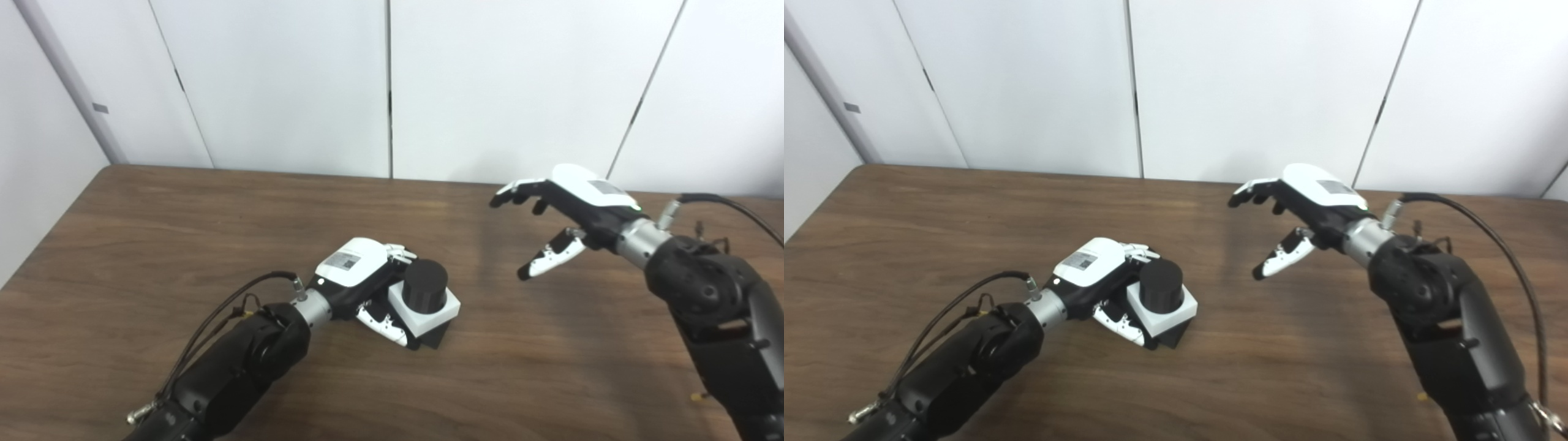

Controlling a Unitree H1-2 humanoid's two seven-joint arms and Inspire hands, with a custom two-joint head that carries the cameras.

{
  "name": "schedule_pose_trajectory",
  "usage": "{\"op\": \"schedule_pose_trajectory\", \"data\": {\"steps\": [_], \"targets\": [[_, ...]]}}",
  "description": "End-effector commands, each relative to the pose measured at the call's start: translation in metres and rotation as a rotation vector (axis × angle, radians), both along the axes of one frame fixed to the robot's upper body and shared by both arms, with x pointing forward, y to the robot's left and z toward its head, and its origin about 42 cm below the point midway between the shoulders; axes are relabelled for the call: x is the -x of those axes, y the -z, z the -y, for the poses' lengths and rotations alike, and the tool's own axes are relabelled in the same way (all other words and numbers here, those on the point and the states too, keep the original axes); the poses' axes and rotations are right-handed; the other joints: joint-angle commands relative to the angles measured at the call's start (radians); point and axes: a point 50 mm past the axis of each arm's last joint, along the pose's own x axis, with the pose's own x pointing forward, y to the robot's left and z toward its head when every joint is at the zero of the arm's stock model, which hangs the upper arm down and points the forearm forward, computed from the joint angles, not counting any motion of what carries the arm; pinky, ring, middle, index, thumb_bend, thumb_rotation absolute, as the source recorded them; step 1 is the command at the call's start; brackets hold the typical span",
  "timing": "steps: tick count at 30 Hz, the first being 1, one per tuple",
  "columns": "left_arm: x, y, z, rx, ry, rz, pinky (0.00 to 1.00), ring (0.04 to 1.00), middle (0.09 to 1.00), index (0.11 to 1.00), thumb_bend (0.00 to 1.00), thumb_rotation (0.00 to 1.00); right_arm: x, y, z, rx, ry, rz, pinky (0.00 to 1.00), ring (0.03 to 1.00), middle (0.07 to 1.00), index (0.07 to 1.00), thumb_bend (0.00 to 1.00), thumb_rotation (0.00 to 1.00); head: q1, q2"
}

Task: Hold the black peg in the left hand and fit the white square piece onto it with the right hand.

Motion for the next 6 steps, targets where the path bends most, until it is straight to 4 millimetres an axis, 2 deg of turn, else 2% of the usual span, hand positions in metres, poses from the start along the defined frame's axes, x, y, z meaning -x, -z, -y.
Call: {"op": "schedule_pose_trajectory", "data": {"steps": [1,6], "targets": [[0.024,0.042,0.001,-0.137,0.050,-0.152,0.84,0.873,0.818,0.564,0.93,0.24,0.007,-0.012,0.007,-0.073,0.026,0.103,0.62,0.762,0.774,0.715,0.75,0.05,0.003,0.000],[0.023,0.042,-0.002,-0.146,0.046,-0.157,0.84,0.876,0.823,0.588,0.95,0.26,0.020,0.011,0.015,-0.128,0.106,0.098,0.65,0.760,0.772,0.719,0.70,0.03,0.002,-0.004]]}}
